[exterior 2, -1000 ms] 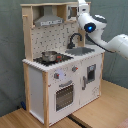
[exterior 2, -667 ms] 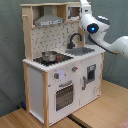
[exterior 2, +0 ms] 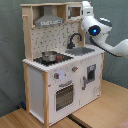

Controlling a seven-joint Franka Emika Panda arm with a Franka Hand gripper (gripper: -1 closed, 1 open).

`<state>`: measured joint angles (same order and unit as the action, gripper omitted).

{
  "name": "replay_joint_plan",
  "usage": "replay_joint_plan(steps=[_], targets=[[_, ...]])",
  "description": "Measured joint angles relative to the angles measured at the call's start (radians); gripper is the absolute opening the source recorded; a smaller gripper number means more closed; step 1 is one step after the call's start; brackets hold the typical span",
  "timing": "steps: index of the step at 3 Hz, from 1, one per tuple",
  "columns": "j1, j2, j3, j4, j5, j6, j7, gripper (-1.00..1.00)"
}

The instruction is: Play with the kitchen

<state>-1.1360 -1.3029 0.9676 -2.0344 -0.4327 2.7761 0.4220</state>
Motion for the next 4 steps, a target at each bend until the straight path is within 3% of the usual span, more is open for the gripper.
replay_joint_plan(steps=[1,2,4], targets=[[0.065,-0.015,0.027,0.001,0.000,-0.083,-0.003,1.00],[0.084,-0.009,0.109,0.036,0.018,-0.122,0.000,1.00],[0.046,0.025,0.250,0.171,0.107,-0.143,-0.007,1.00]])
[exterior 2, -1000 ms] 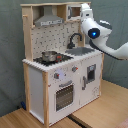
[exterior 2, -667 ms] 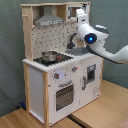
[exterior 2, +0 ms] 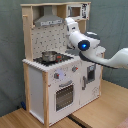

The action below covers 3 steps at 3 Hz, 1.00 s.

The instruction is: Play with the kitchen

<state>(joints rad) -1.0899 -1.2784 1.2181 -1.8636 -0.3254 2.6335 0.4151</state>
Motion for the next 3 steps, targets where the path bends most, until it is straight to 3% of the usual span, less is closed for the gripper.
replay_joint_plan(steps=[1,3], targets=[[-0.021,0.030,0.037,0.060,0.065,-0.001,-0.035,1.00],[-0.020,0.124,0.085,0.103,0.197,-0.010,-0.136,1.00]])
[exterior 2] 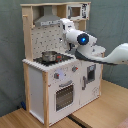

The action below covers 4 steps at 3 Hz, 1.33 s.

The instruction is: Play with the kitchen

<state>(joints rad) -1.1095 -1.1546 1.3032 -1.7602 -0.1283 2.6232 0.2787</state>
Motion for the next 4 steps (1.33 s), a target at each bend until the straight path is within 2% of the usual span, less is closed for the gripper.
replay_joint_plan(steps=[2,3,4], targets=[[0.013,0.120,0.114,0.078,0.072,-0.097,-0.076,1.00],[0.008,0.186,0.163,0.104,0.100,-0.152,-0.140,1.00],[0.000,0.245,0.191,0.110,0.126,-0.179,-0.220,1.00]])
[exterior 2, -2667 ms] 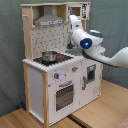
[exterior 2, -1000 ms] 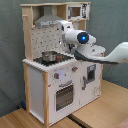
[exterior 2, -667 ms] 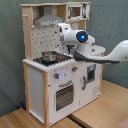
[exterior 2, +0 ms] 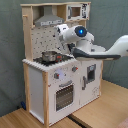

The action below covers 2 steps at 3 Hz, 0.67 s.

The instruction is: Play with the kitchen

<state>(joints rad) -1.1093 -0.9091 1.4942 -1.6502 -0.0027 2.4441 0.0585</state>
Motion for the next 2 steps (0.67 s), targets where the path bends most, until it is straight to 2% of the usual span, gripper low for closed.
replay_joint_plan(steps=[2], targets=[[-0.013,0.128,0.056,0.004,0.026,-0.063,-0.189,1.00]])
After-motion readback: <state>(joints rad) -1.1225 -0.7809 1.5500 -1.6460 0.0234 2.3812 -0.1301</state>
